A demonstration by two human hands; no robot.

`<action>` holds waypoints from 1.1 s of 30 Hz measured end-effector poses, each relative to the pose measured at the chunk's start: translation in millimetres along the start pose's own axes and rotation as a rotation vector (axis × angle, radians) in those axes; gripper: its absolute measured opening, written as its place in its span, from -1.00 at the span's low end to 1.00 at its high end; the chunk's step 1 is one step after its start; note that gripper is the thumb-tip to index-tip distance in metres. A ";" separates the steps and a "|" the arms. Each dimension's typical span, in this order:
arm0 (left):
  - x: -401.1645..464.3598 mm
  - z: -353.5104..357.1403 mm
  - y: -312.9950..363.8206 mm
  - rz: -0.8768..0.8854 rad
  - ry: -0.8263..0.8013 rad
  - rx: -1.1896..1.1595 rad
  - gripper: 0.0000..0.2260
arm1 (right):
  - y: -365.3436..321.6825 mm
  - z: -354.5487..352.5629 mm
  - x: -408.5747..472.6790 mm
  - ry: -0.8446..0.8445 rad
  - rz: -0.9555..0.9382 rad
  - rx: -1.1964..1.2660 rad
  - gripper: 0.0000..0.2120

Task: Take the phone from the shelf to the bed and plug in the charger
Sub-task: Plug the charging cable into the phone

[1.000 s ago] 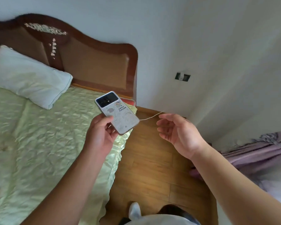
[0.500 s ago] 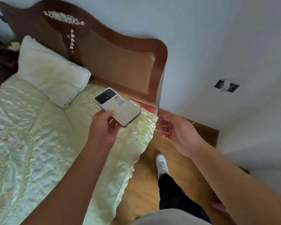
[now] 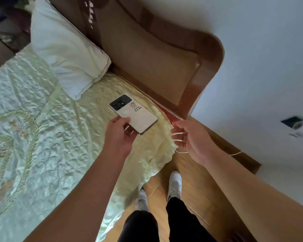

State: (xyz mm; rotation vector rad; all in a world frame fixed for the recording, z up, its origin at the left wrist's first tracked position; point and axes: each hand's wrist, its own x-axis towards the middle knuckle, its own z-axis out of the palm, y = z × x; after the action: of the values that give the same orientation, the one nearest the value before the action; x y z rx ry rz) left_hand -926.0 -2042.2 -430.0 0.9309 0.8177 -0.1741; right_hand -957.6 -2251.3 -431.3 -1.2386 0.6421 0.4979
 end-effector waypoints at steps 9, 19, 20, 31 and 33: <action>134.5 -21.8 -40.8 -0.064 0.120 0.004 -0.66 | 52.9 15.4 142.3 0.078 0.100 -0.189 -0.80; 257.6 -74.5 -95.6 -0.106 0.198 -0.031 -0.65 | 131.5 33.4 295.9 0.116 -0.090 -0.672 -0.87; 266.7 -78.6 -99.1 -0.114 0.195 -0.052 -0.64 | 139.3 35.0 305.9 0.106 -0.095 -0.676 -0.85; 329.9 -92.1 -129.3 -0.135 0.149 -0.088 -0.72 | 189.4 38.9 376.6 0.112 -0.337 -0.995 -0.80; 331.7 -90.8 -129.8 -0.139 0.151 -0.096 -0.73 | 191.1 38.8 376.8 0.106 -0.366 -1.074 -0.77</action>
State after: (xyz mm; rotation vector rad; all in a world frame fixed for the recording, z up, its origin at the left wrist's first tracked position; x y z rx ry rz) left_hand -806.1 -1984.4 -772.6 0.8038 1.0227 -0.1850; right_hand -804.3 -2162.3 -816.8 -2.3531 0.1813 0.4732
